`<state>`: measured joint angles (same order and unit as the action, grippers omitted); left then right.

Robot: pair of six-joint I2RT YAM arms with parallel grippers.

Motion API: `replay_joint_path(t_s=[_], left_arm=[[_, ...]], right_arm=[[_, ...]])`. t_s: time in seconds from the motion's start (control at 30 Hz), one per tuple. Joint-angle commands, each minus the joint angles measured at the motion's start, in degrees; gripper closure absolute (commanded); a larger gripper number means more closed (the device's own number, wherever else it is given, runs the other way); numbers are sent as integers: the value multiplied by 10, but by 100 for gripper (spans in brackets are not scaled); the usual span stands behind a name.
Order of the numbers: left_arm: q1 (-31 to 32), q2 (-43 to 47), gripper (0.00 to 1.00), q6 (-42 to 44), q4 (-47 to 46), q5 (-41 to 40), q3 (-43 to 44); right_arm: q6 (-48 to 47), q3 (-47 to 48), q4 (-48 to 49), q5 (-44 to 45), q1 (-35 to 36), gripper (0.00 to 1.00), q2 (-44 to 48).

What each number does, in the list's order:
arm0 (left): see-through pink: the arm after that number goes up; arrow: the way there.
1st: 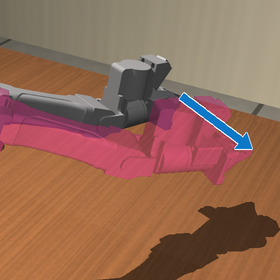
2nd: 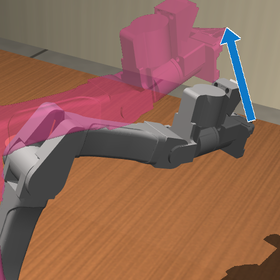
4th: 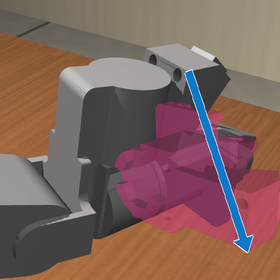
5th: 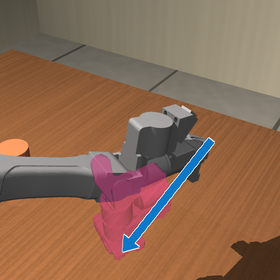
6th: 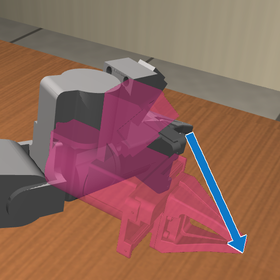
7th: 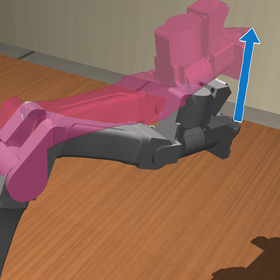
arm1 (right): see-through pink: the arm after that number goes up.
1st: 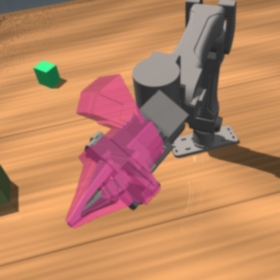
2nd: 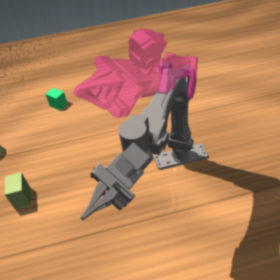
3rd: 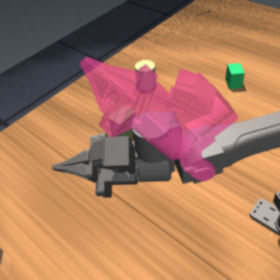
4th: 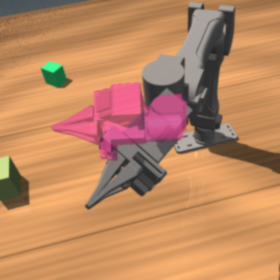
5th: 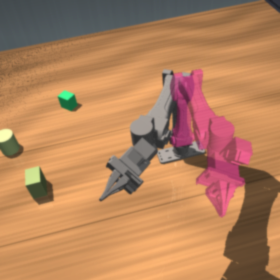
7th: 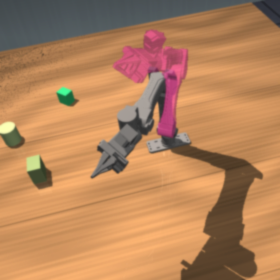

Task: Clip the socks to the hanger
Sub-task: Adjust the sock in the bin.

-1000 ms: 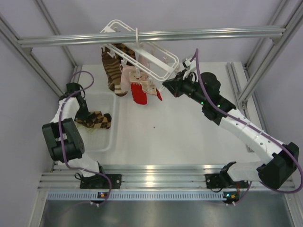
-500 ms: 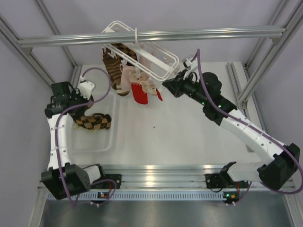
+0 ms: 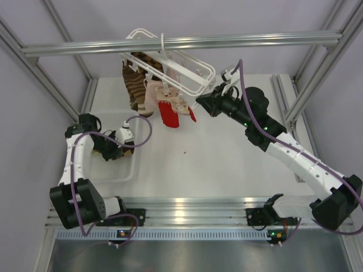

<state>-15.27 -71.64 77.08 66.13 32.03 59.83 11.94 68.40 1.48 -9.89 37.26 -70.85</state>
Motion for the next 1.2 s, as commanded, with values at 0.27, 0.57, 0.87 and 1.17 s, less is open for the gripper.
replay_joint_path(t_s=[0.27, 0.57, 0.87, 1.17], left_arm=[[10, -93, 79, 2, -167, -37, -13], [15, -137, 48, -250, -216, -56, 41], [19, -91, 38, -461, -202, -65, 56], [42, -125, 37, -582, -190, -154, 37]], right_arm=[[-13, 45, -6, 18, 10, 100, -1], [-22, 61, -8, 29, 13, 100, -12], [-31, 71, -12, 37, 13, 100, -15], [-39, 82, -29, 43, 12, 100, -20]])
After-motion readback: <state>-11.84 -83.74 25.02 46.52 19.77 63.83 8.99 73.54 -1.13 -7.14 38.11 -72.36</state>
